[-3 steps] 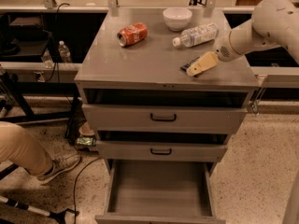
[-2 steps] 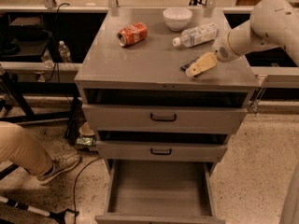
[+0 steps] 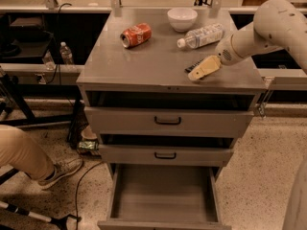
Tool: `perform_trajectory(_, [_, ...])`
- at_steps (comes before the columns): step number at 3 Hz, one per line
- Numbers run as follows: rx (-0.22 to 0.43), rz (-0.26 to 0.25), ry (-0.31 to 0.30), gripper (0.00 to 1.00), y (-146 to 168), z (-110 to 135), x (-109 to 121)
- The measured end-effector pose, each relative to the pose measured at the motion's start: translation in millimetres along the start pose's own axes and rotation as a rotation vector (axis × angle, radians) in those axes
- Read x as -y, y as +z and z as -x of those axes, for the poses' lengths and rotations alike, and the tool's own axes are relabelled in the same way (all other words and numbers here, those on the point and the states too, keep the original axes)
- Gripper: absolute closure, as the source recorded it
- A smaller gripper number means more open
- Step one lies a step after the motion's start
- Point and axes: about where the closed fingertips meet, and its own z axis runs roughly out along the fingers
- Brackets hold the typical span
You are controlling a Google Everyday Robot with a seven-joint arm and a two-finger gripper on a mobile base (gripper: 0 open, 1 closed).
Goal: Place rxbar blueberry into bottom drawer
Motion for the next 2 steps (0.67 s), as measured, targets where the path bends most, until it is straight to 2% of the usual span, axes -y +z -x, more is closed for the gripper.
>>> perform_trajectory(1, [-0.001,0.009,0.003,0.0,1.5,0.4,-2.6])
perform_trajectory(2, [-0.002,0.022,0.01,0.18,5.1,-0.8,-7.1])
